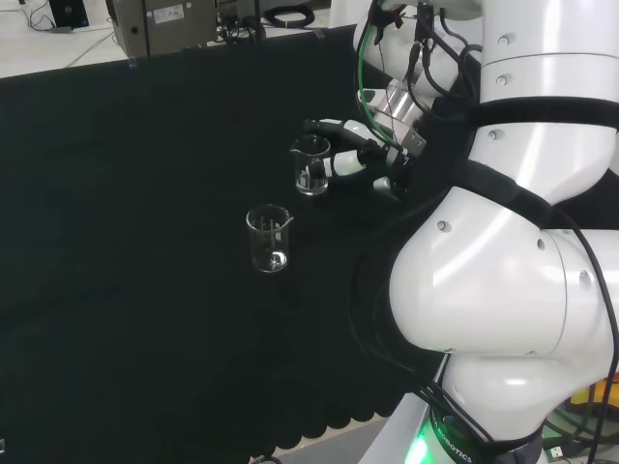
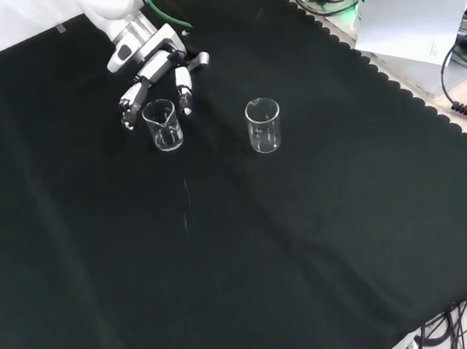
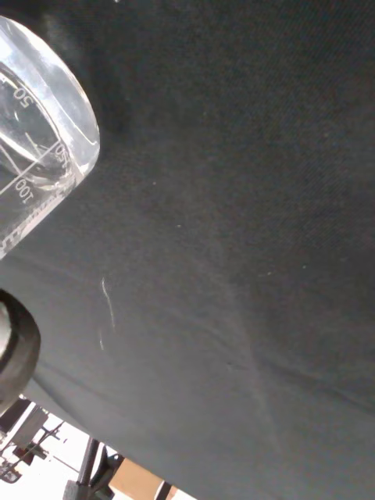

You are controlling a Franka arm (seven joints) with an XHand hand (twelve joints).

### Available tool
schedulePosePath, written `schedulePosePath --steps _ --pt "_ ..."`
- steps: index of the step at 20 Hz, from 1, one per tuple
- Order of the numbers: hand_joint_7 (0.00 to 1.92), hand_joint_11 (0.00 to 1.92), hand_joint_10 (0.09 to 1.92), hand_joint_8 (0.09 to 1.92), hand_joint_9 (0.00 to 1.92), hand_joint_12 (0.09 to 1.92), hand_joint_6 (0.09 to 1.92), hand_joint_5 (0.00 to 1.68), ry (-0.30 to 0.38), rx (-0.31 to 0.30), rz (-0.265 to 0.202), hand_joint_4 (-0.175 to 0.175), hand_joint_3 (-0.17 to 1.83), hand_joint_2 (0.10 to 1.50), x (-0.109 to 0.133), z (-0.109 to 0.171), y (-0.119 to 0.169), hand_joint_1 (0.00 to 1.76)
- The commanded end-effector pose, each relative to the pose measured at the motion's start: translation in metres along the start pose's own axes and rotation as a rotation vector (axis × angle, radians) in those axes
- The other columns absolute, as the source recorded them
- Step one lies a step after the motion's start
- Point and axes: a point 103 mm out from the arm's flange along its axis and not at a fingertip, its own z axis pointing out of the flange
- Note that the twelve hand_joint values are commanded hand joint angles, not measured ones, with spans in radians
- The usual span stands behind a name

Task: Pick up the beaker on the right.

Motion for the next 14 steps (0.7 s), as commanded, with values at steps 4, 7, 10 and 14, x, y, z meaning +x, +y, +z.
schedulePosePath --steps 4,7,10,14 --pt "0.22 0.00 0.64 0.64 0.33 1.31 0.09 0.40 0.056 -0.053 0.004 -0.005 -0.17 0.86 -0.0026 0.0036 0.0056 0.94" --pt "0.26 0.00 0.63 0.66 0.38 1.34 0.09 0.44 0.066 -0.059 0.006 -0.005 -0.17 0.87 -0.0033 0.0052 0.0072 0.98" --pt "0.30 0.00 0.62 0.69 0.41 1.35 0.09 0.46 0.078 -0.062 0.001 -0.006 -0.17 0.87 -0.0033 0.0061 0.0093 1.00" --pt "0.31 0.00 0.62 0.70 0.42 1.36 0.09 0.46 0.088 -0.052 -0.014 -0.007 -0.17 0.88 -0.0026 0.0082 0.0121 1.02"
